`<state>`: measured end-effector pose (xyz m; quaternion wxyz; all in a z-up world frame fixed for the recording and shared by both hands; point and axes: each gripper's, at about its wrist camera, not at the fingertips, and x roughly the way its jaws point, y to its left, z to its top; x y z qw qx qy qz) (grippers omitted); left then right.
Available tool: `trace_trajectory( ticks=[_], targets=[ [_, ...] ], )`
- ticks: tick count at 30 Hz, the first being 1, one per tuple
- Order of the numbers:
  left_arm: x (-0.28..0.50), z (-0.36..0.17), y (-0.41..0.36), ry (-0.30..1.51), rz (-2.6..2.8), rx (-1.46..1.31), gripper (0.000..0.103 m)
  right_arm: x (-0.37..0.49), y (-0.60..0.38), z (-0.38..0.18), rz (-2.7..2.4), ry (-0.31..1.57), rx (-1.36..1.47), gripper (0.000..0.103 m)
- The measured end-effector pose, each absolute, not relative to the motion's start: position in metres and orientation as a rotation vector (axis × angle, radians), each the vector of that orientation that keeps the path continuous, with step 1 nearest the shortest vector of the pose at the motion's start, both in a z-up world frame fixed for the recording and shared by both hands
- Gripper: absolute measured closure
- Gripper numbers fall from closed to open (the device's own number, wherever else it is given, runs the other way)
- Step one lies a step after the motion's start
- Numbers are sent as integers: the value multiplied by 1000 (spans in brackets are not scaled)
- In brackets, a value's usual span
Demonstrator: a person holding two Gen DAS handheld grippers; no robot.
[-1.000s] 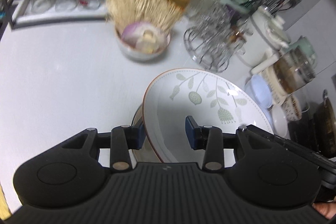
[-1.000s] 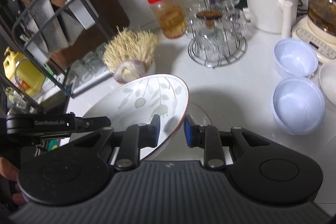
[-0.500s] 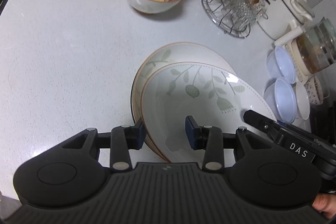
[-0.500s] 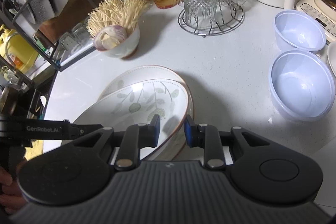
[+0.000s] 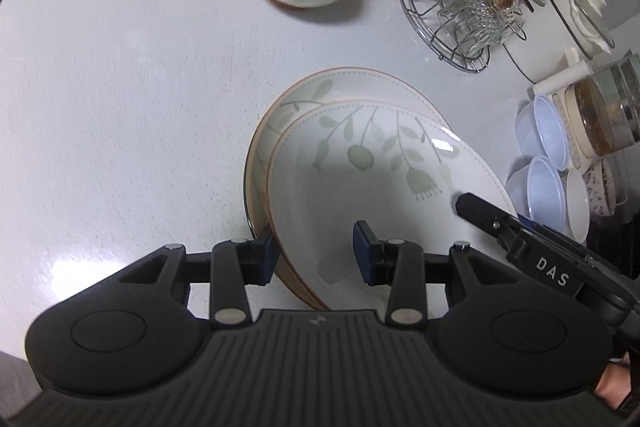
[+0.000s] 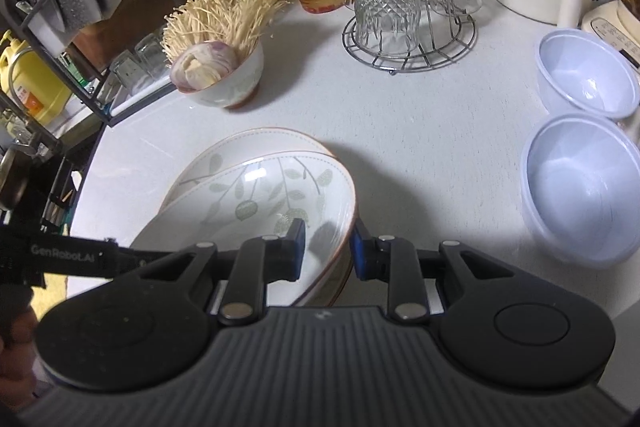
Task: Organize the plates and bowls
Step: 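Lower the smaller white plate onto the stacked plates with both grippers, then open both grippers and pull back from the plate stack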
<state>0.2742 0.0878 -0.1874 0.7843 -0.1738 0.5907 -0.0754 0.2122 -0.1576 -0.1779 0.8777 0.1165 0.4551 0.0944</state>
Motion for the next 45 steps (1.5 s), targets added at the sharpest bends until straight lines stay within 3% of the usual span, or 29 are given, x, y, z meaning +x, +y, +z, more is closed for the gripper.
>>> trace_trajectory(
  ticks=[23,45],
  targets=[
    [256,-165,117,1234,-122,-462,58,216,-158,-181,185,976,231,77],
    [198,-30,136,844,-264,-286,57,149,-107,-52,190,720,224,77]
  ],
)
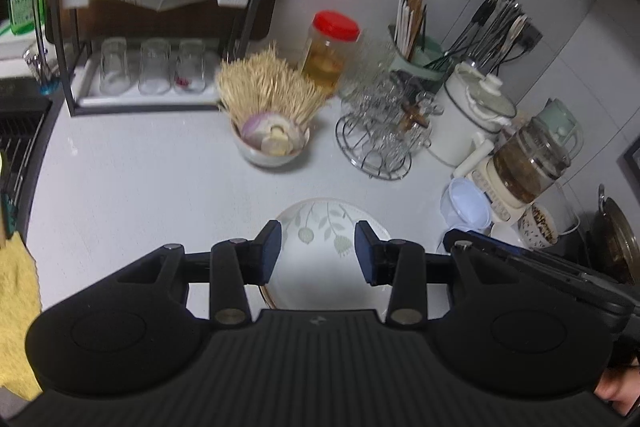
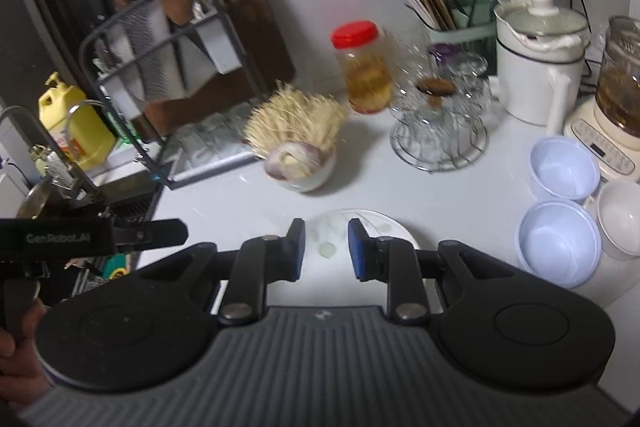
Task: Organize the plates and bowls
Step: 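Open both grippers and pull back from the plate stack, then move both grippers to a light blue plastic bowl rim and close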
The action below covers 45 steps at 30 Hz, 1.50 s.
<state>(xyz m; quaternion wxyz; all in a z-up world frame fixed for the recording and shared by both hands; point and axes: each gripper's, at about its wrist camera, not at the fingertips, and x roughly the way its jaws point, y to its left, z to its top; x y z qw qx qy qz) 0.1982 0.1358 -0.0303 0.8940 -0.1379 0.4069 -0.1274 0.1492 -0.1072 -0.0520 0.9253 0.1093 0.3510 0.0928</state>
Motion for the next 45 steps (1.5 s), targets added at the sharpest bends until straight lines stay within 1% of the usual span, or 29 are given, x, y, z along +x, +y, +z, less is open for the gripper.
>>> trace_trajectory(
  ticks=[2,7,13,19,34,40,45],
  targets=[
    [192,-23,141,808,-259,-274,55,145,-100,-46,199,707,206,77],
    [178,-14,155,749,-269,-289,55,137,-82,-39,212,698,171,77],
    [171,-17,168,733,-285,-292,55,127,-67,-37,200,693,158,77],
    [168,-20,170,709,-331,-280,54,112,-63,-34,157,646,149,77],
    [159,-26,154,710,-510,-236,54,73,-77,-26,-44,569,209,75],
    [165,-38,133,734,-569,-218,54,68,-86,-36,-97,597,199,75],
    [178,-45,108,756,-612,-202,54,67,-112,-42,-174,619,247,75]
  ],
)
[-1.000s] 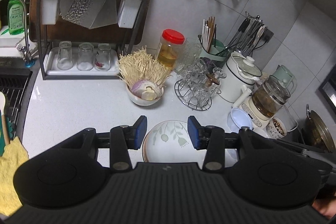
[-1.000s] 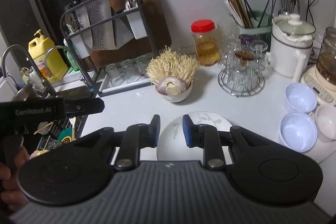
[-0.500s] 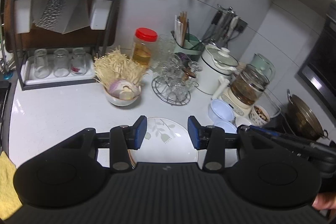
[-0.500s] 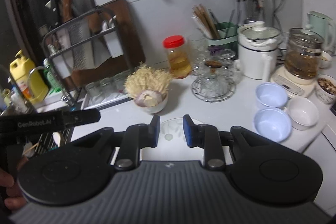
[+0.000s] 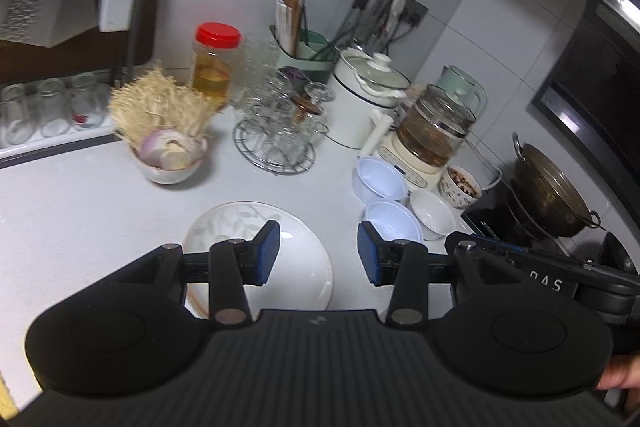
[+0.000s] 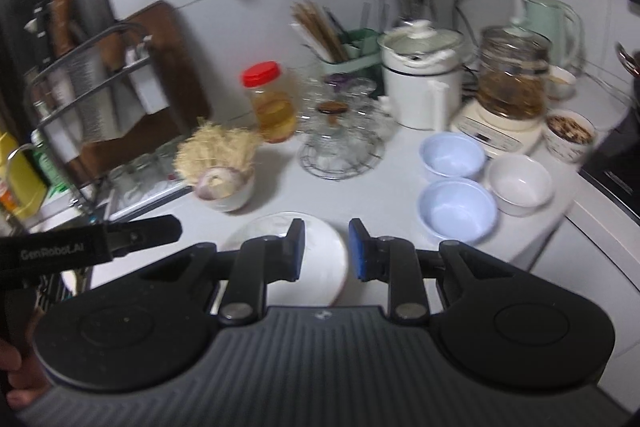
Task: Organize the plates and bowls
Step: 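Move both grippers to a light blue plastic bowl rim and close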
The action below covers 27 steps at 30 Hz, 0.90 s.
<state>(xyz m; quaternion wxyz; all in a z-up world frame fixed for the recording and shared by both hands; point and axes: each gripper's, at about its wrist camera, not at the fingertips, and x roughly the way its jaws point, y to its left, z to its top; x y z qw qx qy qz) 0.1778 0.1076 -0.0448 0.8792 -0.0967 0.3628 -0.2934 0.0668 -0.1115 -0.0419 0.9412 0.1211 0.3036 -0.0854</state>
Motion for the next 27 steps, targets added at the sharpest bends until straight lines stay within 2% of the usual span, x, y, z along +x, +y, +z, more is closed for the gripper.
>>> trace_trajectory(
  ticks=[8,13,14,16,24,27],
  targets=[
    [204,-60,49,795,-637,-183,49,77,-163,-58,-237,659,302,75],
    [229,-74,-1,840,-630,-179,49,90,-213,-74,-277,708,361,74],
    [235,-77,-10,853,-625,-178,48,92,-223,-77,-285,717,376,62],
    [246,-86,-29,886,-617,-175,48,98,-243,-84,-297,728,412,47],
    [289,-129,-100,1011,-605,-172,48,133,-302,-119,-257,820,498,47],
    [305,-146,-117,1049,-589,-165,48,148,-316,-132,-226,860,499,51]
  ],
)
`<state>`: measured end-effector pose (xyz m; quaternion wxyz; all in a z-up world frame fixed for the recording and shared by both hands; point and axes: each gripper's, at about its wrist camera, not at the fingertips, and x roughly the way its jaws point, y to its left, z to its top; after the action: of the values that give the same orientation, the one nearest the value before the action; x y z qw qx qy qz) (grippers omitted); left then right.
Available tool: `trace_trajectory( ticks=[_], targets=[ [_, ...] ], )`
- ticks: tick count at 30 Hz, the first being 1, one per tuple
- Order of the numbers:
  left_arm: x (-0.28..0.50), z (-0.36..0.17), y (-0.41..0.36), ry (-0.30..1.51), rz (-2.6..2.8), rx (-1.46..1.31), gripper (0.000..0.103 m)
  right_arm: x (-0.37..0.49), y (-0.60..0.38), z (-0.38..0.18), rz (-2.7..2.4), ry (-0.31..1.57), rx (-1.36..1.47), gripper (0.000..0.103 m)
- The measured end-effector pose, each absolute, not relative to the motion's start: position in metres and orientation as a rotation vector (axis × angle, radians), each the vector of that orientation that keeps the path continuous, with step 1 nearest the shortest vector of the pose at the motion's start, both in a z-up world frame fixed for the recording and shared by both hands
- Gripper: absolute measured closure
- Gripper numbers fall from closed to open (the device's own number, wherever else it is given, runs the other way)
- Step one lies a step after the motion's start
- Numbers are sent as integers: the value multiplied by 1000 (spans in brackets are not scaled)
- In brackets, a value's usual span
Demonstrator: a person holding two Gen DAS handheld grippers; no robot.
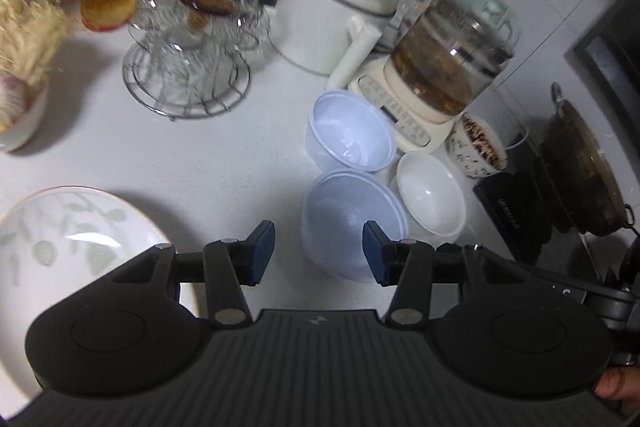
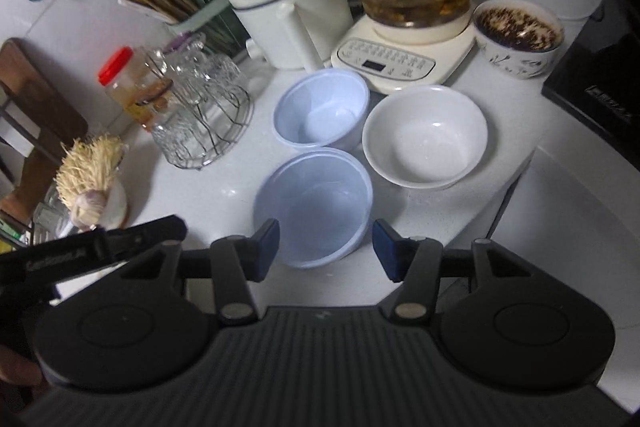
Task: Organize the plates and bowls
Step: 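Move both grippers to a light blue plastic bowl rim and close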
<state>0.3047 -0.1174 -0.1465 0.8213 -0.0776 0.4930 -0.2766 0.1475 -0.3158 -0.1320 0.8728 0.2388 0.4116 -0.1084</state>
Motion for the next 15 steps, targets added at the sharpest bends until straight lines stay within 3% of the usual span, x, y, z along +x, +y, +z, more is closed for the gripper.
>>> trace_trajectory(
  ticks=[2,10,15],
  targets=[
    [312,-157,-123,1074,-561,-174,48,158,-324,-144,-208,900,499,61],
    [331,-187,-136,1127,-517,-213,53,182,-345,-179,-165,984,514,76],
    [335,-201,-146,1155,-514,-235,73,190,-354,-191,-136,1004,502,85]
  ],
)
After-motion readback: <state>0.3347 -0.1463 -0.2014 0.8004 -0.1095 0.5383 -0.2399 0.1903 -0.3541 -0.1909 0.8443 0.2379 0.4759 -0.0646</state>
